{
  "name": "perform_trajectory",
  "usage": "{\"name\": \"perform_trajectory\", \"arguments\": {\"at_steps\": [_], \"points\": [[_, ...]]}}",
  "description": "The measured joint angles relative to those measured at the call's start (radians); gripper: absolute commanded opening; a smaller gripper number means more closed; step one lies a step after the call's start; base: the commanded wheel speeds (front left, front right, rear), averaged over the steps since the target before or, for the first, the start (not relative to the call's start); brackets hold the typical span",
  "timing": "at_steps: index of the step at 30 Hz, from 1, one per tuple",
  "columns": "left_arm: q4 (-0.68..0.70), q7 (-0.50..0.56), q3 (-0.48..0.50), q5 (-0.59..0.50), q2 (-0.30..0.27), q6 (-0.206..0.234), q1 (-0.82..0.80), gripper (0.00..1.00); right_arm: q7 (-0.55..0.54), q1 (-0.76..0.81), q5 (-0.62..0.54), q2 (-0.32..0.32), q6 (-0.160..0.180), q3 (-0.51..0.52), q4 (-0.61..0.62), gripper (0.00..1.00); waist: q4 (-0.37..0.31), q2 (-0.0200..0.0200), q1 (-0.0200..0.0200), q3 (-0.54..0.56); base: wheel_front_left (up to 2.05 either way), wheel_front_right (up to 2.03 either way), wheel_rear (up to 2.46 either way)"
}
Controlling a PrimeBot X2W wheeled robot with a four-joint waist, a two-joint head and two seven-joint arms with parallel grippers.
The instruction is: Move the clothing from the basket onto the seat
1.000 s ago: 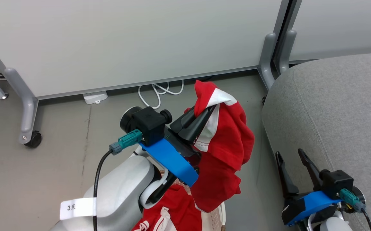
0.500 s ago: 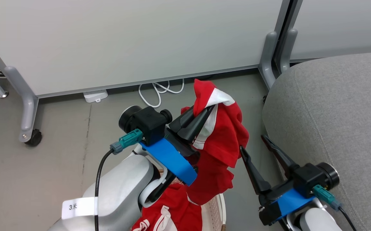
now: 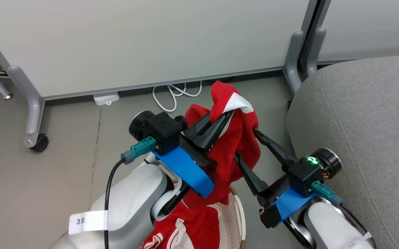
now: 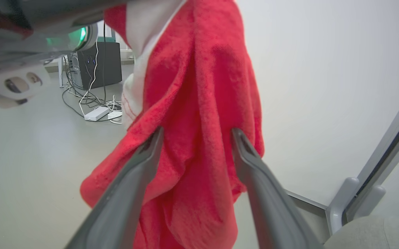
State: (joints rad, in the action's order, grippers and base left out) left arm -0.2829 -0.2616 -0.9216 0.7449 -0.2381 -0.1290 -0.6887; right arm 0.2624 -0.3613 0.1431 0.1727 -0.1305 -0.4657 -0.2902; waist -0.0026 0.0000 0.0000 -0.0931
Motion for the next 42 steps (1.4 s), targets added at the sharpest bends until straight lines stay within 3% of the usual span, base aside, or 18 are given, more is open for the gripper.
{"name": "perform_trajectory", "arguments": {"at_steps": [19,20,21,22,42], "points": [[0.003,0.0,-0.022,-0.007,0.012,0.0,-0.021,0.0,0.0,-0.126,0.011,-0.037,0.0,-0.051,-0.103,1.0,0.017,0.0,0.0,-0.013,0.0,0.0,0.0],[0.003,0.0,-0.023,-0.007,0.012,0.0,-0.023,0.0,0.0,-0.129,0.016,-0.04,0.0,-0.053,-0.107,0.45,0.017,0.0,0.0001,-0.013,0.0,0.0,0.0],[0.003,0.0,-0.023,-0.007,0.012,0.0,-0.024,0.0,0.0,-0.131,0.018,-0.042,0.0,-0.055,-0.11,0.08,0.018,0.0,0.0,-0.013,0.0,0.0,0.0],[0.003,0.0,-0.024,-0.007,0.012,0.0,-0.025,0.0,0.0,-0.133,0.021,-0.043,0.0,-0.058,-0.114,0.0,0.018,0.0,0.0,-0.013,0.0,0.0,0.0],[0.001,0.0,-0.023,-0.007,0.01,0.0,-0.025,0.0,0.0,-0.143,0.042,-0.045,0.0,-0.071,-0.126,0.0,0.009,0.0,0.0,-0.003,0.0,0.0,0.0]]}}
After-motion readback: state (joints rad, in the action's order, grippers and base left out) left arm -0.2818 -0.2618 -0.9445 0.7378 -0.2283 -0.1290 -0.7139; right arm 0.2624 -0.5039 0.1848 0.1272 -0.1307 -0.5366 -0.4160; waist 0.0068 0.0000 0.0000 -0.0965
